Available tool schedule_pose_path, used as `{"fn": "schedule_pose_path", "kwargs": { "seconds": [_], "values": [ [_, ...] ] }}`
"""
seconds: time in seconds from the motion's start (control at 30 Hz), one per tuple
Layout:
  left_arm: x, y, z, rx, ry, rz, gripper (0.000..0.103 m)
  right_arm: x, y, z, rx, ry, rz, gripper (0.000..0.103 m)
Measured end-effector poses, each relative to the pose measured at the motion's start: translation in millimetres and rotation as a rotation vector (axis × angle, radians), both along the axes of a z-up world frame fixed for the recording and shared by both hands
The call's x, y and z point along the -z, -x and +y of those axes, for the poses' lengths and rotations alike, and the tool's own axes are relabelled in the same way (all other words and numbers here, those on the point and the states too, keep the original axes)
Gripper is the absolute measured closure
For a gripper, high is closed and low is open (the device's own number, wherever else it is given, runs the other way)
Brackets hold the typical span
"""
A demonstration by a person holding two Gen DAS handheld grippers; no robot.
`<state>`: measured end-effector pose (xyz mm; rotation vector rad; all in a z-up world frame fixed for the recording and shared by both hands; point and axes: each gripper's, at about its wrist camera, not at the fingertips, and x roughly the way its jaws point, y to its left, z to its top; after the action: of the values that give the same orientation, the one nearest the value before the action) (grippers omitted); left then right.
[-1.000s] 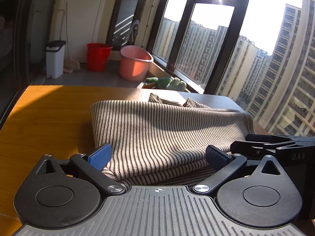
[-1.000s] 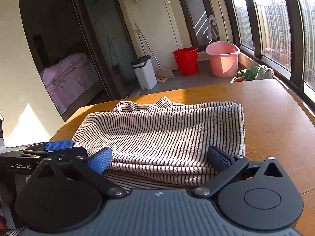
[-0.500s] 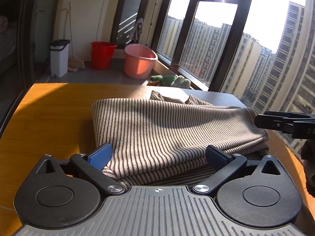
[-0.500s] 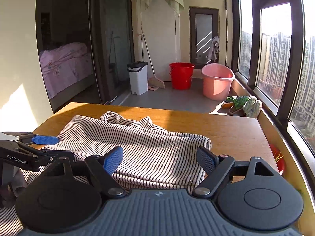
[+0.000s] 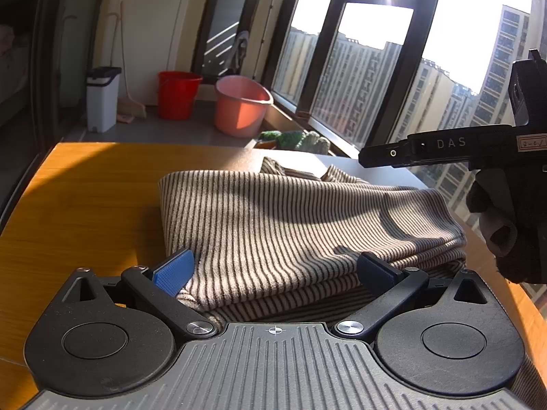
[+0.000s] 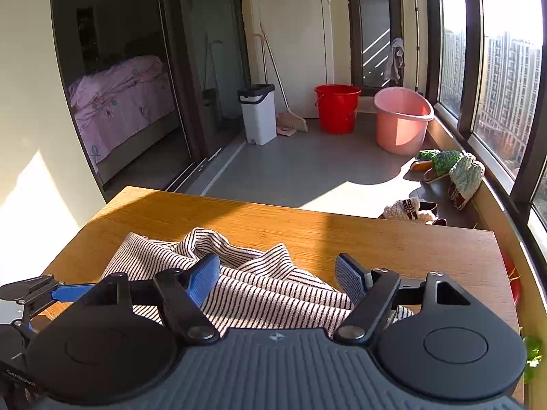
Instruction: Fold clothes
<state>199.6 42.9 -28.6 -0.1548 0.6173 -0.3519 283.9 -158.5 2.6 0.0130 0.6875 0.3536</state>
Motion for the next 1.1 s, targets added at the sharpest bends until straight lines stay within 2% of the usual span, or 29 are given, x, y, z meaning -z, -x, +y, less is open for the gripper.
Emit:
{"fn": "schedule_pose_path", "kwargs": {
  "seconds": [0.07, 0.17, 0.23, 0.27, 0.33, 0.4, 0.43, 0.5, 0.6, 0.67, 0.83, 0.9, 1.0, 1.1],
  "values": [
    [0, 0, 1, 0.0, 0.004, 0.0, 0.0, 15, -27, 3, 0.029, -0.04, 0.071, 0.053],
    [0, 1, 2, 0.0, 0.004, 0.0, 0.0, 32, -46, 7, 0.039, -0.077, 0.12, 0.053],
    [0, 1, 3, 0.0, 0.004, 0.0, 0.0, 40, -48, 14, 0.011, -0.064, 0.114, 0.047],
    [0, 1, 3, 0.0, 0.004, 0.0, 0.0, 44, -48, 17, -0.003, -0.058, 0.111, 0.04],
    [0, 1, 4, 0.001, 0.005, 0.0, 0.0, 47, -43, 29, -0.024, 0.014, 0.087, 0.04],
    [-1, 2, 5, 0.001, 0.009, -0.001, 0.0, 47, -35, 40, -0.028, 0.087, 0.055, 0.057],
    [-1, 2, 5, 0.001, 0.012, -0.002, 0.0, 47, -31, 46, -0.029, 0.123, 0.039, 0.06],
    [-1, 3, 7, 0.001, 0.029, -0.005, 0.0, 37, -23, 44, -0.026, 0.111, 0.017, 0.088],
    [-6, 4, 24, 0.0, 0.116, -0.004, 0.0, 17, -9, 37, -0.019, 0.059, -0.01, 0.094],
    [-15, 9, 43, -0.042, 0.183, -0.016, 0.0, 5, -1, 32, -0.014, 0.025, -0.029, 0.096],
    [-37, 24, 89, -0.149, 0.351, -0.047, 0.0, -13, 72, 9, -0.078, -0.11, -0.035, 0.097],
    [-43, 32, 97, -0.163, 0.387, -0.052, 0.0, -19, 103, 0, -0.106, -0.165, -0.035, 0.097],
    [-52, 46, 95, -0.141, 0.385, -0.078, 0.0, -21, 147, -12, -0.138, -0.236, -0.023, 0.097],
    [-59, 57, 82, -0.098, 0.355, -0.097, 0.0, 10, 177, -15, -0.124, -0.252, 0.042, 0.097]
  ]
}}
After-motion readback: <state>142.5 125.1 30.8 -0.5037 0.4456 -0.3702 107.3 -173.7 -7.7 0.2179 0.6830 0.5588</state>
